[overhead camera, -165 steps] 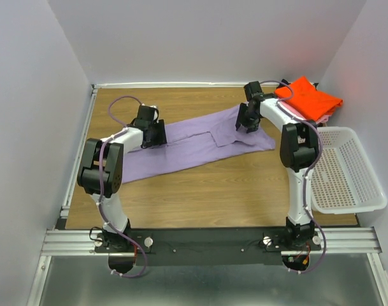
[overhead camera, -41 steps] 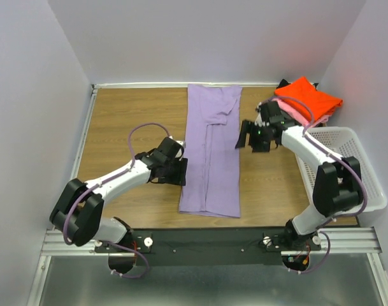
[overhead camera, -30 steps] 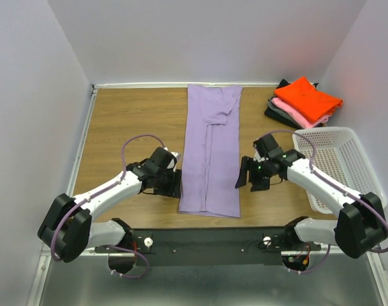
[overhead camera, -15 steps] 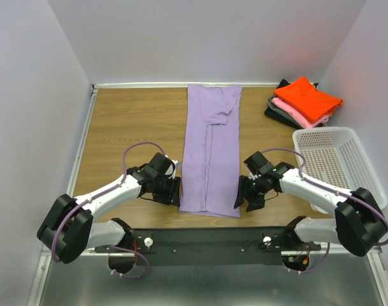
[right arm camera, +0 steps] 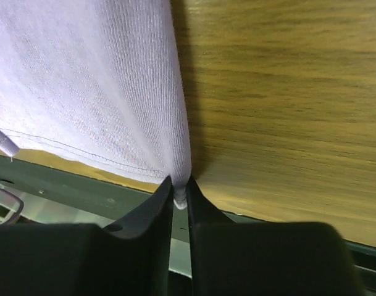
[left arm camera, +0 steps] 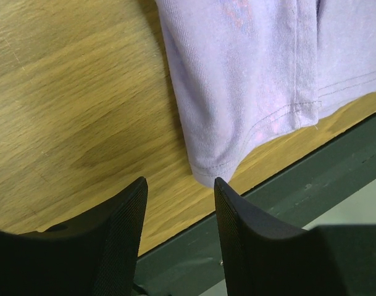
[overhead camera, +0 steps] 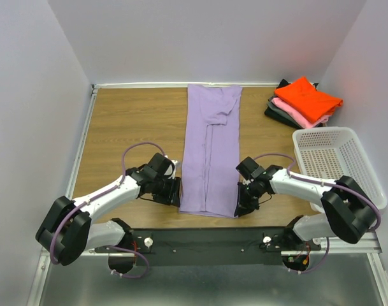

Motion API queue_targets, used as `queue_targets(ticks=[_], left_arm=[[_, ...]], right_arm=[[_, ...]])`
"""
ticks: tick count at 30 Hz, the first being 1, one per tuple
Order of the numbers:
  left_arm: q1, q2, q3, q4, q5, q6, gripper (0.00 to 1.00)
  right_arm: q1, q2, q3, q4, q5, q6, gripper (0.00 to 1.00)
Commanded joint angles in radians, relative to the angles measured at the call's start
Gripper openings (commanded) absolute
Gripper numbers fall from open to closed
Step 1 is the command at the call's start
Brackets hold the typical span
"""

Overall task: Fold and stack the t-shirts
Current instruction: Fold the tshirt

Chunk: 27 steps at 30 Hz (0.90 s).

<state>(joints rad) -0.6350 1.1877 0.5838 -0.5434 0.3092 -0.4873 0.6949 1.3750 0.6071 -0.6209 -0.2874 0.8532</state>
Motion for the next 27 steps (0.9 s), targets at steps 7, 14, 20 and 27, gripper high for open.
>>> queue_targets(ticks=[7,14,20,27], left_arm=[[0.006,0.004,-0.032,0.007,0.077,0.001,0.55],[0.004,-0.008,-0.015,0.048,0.067,-0.027,0.55],[0.004,0.075,-0.027,0.062,0.096,-0.008,0.55],[-0.005,0.115,-0.03,0.071,0.105,-0.005,0.46]], right_arm=[[0.011,0.035,-0.026,0.001,0.013,0.02,0.17],[0.012,0.058,-0.012,-0.013,0.013,0.003,0.17],[0.012,0.059,-0.015,-0.017,0.016,0.0,0.17],[0.014,0.05,-0.013,-0.022,0.022,-0.002,0.15]])
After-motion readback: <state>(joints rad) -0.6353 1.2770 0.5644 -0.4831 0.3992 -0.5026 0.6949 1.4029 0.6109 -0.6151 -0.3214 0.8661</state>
